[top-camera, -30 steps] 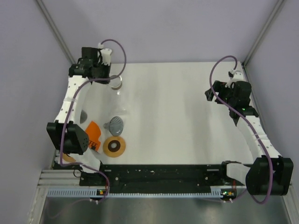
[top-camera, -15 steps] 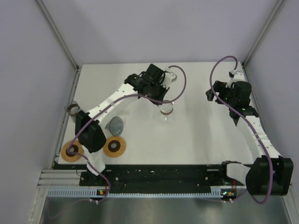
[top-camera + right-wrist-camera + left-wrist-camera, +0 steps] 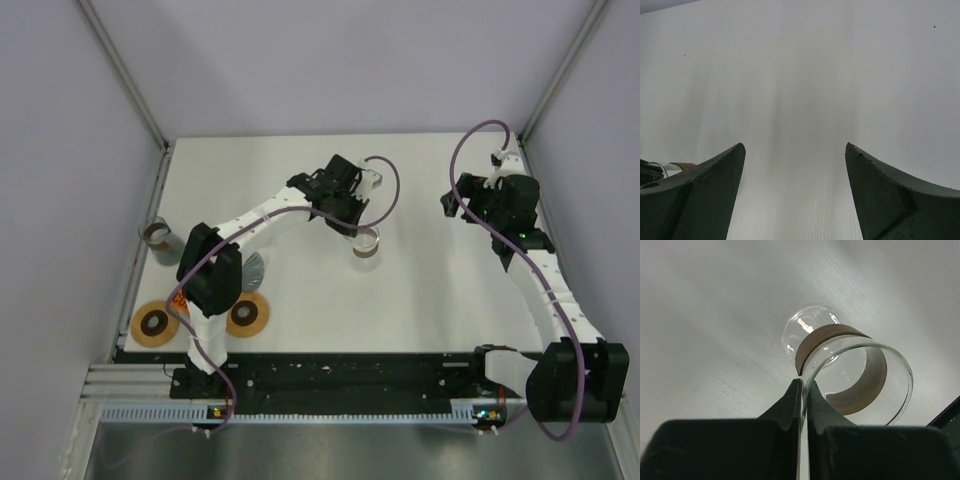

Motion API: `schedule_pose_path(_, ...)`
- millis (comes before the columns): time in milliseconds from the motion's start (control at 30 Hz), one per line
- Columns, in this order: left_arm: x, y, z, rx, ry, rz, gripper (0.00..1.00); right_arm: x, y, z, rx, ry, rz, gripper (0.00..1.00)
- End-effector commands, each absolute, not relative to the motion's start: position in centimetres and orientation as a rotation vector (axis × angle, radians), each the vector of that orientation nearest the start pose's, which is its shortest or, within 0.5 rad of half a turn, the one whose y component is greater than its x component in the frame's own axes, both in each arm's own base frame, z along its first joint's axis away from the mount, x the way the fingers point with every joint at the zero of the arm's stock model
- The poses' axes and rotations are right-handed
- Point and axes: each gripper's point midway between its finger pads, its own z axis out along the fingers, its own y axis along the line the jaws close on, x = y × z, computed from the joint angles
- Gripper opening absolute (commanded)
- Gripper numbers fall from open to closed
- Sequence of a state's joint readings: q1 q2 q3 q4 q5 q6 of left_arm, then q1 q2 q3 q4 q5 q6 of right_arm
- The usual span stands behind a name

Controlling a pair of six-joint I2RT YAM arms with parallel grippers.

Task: Place the coffee filter in the dripper

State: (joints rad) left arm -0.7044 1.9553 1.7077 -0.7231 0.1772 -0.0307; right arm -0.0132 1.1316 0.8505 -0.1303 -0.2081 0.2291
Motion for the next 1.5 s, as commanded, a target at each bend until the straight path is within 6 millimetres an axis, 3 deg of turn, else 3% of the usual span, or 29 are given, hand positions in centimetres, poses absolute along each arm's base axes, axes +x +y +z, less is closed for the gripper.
schedule_pose_path(0,33.5,-34.4,12.4,0.924,2.388,-0.617,0.00,36.6,4.5,22.7,0.072,1.931,0.360,0.81)
schedule_pose_path(167,33.3,-34.6,12.1,0.947,2.387,-0.637,0.05,36.6,4.6,22.6,0.072,1.934,0.361,0.81)
schedule_pose_path(300,33.0,-34.7,13.6,0.961,2.374,-0.669,0.32,36.5,4.5,22.5,0.073,1.936,0.357,0.81)
schedule_pose_path(467,32.6,-34.1,19.3,1.015,2.296,-0.692,0.52,36.4,4.6,22.5,0.067,1.939,0.357,0.82)
schedule_pose_path(567,32.1,-32.8,23.2,1.050,2.239,-0.675,0.58,36.4,4.6,22.4,0.065,1.942,0.358,0.82)
schedule_pose_path(633,31.2,-30.8,25.5,1.065,2.224,-0.641,0.58,36.4,4.6,22.4,0.063,1.942,0.357,0.82)
schedule_pose_path(733,29.3,-26.8,26.7,1.147,2.216,-0.548,0.58,36.4,4.6,22.3,0.059,1.943,0.360,0.82)
schedule_pose_path(833,26.9,-21.1,25.0,1.185,2.323,-0.401,0.59,36.4,4.6,22.2,0.060,1.948,0.361,0.82)
schedule_pose_path(900,23.9,-17.0,23.6,1.223,2.441,-0.392,0.59,36.4,4.7,22.3,0.057,1.946,0.365,0.82)
schedule_pose_path(967,22.0,-13.6,22.3,1.202,2.542,-0.373,0.59,36.3,4.9,22.4,0.051,1.945,0.376,0.82)
schedule_pose_path(1100,20.1,-8.0,18.8,1.186,2.612,-0.203,0.59,36.4,5.0,22.4,0.048,1.944,0.386,0.82)
schedule_pose_path(1233,19.4,-5.7,15.4,1.241,2.570,-0.044,0.59,36.5,5.1,22.2,0.049,1.949,0.392,0.82)
schedule_pose_path(1467,21.4,-6.1,10.5,1.137,2.498,-0.004,0.51,36.5,5.1,22.0,0.047,1.955,0.391,0.82)
